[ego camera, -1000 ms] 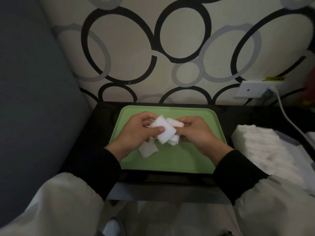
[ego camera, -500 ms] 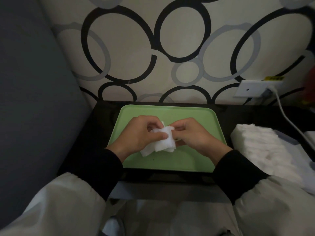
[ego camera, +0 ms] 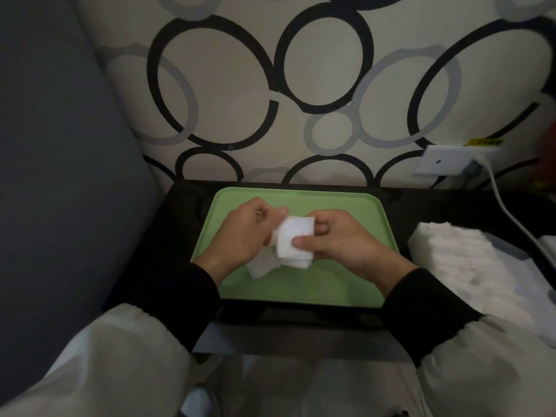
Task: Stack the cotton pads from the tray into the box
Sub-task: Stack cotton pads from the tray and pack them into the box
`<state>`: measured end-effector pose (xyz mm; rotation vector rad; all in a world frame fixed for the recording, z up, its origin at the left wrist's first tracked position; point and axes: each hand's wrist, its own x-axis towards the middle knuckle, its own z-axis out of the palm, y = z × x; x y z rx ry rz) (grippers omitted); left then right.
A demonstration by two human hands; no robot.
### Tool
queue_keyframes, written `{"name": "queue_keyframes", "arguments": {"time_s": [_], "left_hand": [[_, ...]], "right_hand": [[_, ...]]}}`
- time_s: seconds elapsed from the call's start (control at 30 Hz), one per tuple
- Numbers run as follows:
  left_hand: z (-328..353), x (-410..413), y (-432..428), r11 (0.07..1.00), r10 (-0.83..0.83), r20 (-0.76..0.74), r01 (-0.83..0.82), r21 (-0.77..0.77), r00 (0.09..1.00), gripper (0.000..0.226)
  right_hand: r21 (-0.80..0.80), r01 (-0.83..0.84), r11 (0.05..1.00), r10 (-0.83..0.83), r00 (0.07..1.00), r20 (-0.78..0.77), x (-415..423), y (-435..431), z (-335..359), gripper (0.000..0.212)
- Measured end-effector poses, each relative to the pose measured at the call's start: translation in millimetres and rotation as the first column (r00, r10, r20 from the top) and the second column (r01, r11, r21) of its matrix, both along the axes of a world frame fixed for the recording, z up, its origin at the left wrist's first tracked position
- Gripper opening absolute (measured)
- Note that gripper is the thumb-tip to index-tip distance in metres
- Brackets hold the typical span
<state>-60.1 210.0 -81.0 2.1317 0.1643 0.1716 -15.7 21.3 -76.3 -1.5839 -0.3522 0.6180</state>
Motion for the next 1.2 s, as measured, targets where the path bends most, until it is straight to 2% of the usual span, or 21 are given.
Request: {"name": "queue_keyframes", "arguments": {"time_s": [0.03, 0.07, 0.13, 0.17, 0.23, 0.33, 0.4, 0.47, 0.6, 0.73, 0.83, 0.9, 0.97, 1.03, 1.1, 1.2], "left_hand": [[-1.7, 0.0, 3.7, 1.0, 0.02, -0.032, -0.021, -0.014, 0.999, 0.033], [-4.6, -0.5, 9.6, 0.999, 0.042, -0.071, -0.039, 0.036, 0.997, 0.031], [-13.2, -3.9, 24.5, 0.969, 0.097, -0.178, -0.052, 0.241, 0.979, 0.022], [-17.1, -6.4, 31.1, 0.943, 0.125, -0.244, -0.039, 0.33, 0.962, 0.024], [-21.4, -12.4, 35.7, 0.91, 0.15, -0.339, 0.004, 0.414, 0.929, 0.04], [-22.7, -17.0, 28.4, 0.905, 0.158, -0.352, 0.007, 0.425, 0.922, 0.067], [-24.7, -16.7, 21.8, 0.887, 0.163, -0.327, 0.006, 0.461, 0.931, 0.073], [-27.6, -16.2, 17.0, 0.879, 0.16, -0.313, 0.009, 0.476, 0.936, 0.07], [-30.5, -16.1, 14.2, 0.933, 0.107, -0.33, 0.02, 0.36, 0.938, 0.054], [-31.9, -17.7, 17.3, 0.943, 0.133, -0.268, -0.038, 0.331, 0.954, 0.045], [-28.3, -19.0, 15.4, 0.933, 0.161, -0.306, -0.043, 0.358, 0.938, 0.068], [-27.2, -18.9, 11.4, 0.889, 0.196, -0.349, -0.016, 0.458, 0.916, 0.089], [-26.9, -17.6, 7.7, 0.842, 0.22, -0.377, 0.02, 0.539, 0.9, 0.094], [-26.6, -13.3, 4.3, 0.843, 0.194, -0.395, 0.053, 0.535, 0.898, 0.084], [-26.3, -10.0, 0.9, 0.872, 0.137, -0.413, 0.088, 0.482, 0.9, 0.062], [-27.5, -7.0, -4.1, 0.899, 0.086, -0.359, 0.083, 0.43, 0.929, 0.04]], "right_hand": [[0.015, 0.061, 0.998, -0.061, 0.998, -0.009, 1.4, 0.1, -0.4, 0.021], [0.021, 0.129, 0.991, -0.129, 0.991, -0.021, 3.0, 0.1, 0.2, 0.022], [0.007, 0.255, 0.967, -0.255, 0.967, -0.03, 7.2, -2.3, -0.7, 0.026], [-0.002, 0.296, 0.955, -0.295, 0.955, -0.027, 10.1, -3.6, -1.9, 0.027], [-0.03, 0.328, 0.944, -0.329, 0.944, -0.032, 12.7, -5.2, -4.1, 0.028], [-0.032, 0.325, 0.945, -0.326, 0.944, -0.045, 11.7, -1.8, -3.8, 0.028], [-0.026, 0.312, 0.95, -0.313, 0.949, -0.046, 10.2, 2.2, -4.1, 0.028], [-0.028, 0.304, 0.952, -0.305, 0.951, -0.047, 8.3, 5.8, -5.0, 0.028], [-0.028, 0.297, 0.954, -0.298, 0.954, -0.044, 6.1, 10.8, -5.3, 0.029], [-0.022, 0.306, 0.952, -0.307, 0.95, -0.048, 7.8, 10.2, -5.9, 0.025], [-0.016, 0.322, 0.946, -0.323, 0.946, -0.038, 9.1, 8.1, -6.9, 0.022], [-0.028, 0.324, 0.946, -0.325, 0.945, -0.033, 9.7, 7.2, -7.6, 0.021], [-0.027, 0.328, 0.944, -0.329, 0.944, -0.031, 10.5, 7.4, -8.4, 0.021], [-0.034, 0.323, 0.946, -0.323, 0.946, -0.023, 11.1, 6.6, -9.0, 0.023], [-0.051, 0.314, 0.948, -0.315, 0.949, -0.018, 11.5, 5.5, -9.5, 0.025], [-0.054, 0.318, 0.947, -0.319, 0.948, -0.014, 13.7, 3.2, -11.0, 0.026]]}}
